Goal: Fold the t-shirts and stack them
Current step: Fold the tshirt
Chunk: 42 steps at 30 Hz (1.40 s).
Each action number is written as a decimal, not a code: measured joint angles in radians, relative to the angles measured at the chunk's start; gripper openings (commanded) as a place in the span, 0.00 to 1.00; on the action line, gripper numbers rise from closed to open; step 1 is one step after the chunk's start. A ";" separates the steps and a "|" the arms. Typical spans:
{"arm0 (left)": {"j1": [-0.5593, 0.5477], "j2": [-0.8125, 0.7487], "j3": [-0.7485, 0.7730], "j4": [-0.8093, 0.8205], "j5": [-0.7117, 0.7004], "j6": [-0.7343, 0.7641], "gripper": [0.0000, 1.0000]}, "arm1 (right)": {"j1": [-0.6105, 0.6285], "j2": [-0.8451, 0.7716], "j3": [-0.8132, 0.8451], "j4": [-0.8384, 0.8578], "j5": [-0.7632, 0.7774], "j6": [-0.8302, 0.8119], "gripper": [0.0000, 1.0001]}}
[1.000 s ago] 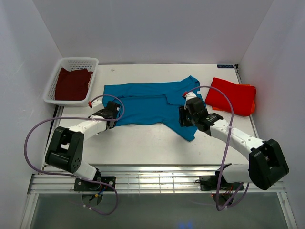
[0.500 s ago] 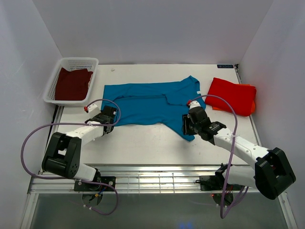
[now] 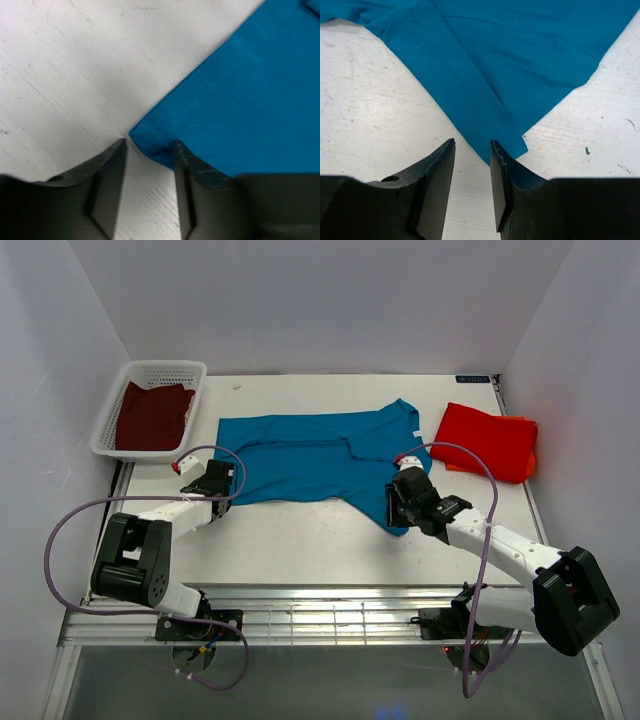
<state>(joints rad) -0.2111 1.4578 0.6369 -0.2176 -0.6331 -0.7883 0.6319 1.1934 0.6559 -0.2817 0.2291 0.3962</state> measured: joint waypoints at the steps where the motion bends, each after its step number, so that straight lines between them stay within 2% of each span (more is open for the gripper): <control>1: 0.000 0.003 0.001 -0.001 0.005 0.000 0.47 | 0.001 0.000 0.000 -0.010 0.010 0.007 0.40; 7: 0.000 0.009 0.002 -0.019 0.013 -0.007 0.33 | 0.003 0.024 0.003 -0.087 0.080 0.057 0.39; 10: 0.000 0.009 0.007 -0.030 0.013 -0.011 0.30 | 0.003 0.069 0.003 -0.113 0.116 0.083 0.39; 19: 0.000 0.012 0.015 -0.042 0.013 -0.014 0.30 | 0.003 0.160 0.002 -0.138 0.179 0.137 0.40; 23: 0.000 0.017 0.018 -0.044 0.013 -0.013 0.30 | 0.003 0.163 0.002 -0.129 0.188 0.147 0.32; 24: 0.000 0.021 0.020 -0.043 0.013 -0.014 0.30 | 0.003 0.163 0.000 -0.124 0.189 0.148 0.24; 27: 0.000 0.024 0.021 -0.044 0.013 -0.014 0.30 | 0.003 0.163 -0.006 -0.106 0.193 0.152 0.11; 34: 0.000 0.025 0.026 -0.046 0.013 -0.013 0.30 | 0.003 0.151 -0.008 -0.118 0.234 0.146 0.08; 42: 0.000 0.025 0.057 -0.066 0.016 -0.012 0.29 | 0.003 0.120 0.082 -0.177 0.287 0.094 0.08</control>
<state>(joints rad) -0.2111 1.4830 0.6941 -0.2840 -0.6167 -0.8005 0.6353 1.3136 0.7380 -0.4591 0.5163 0.4904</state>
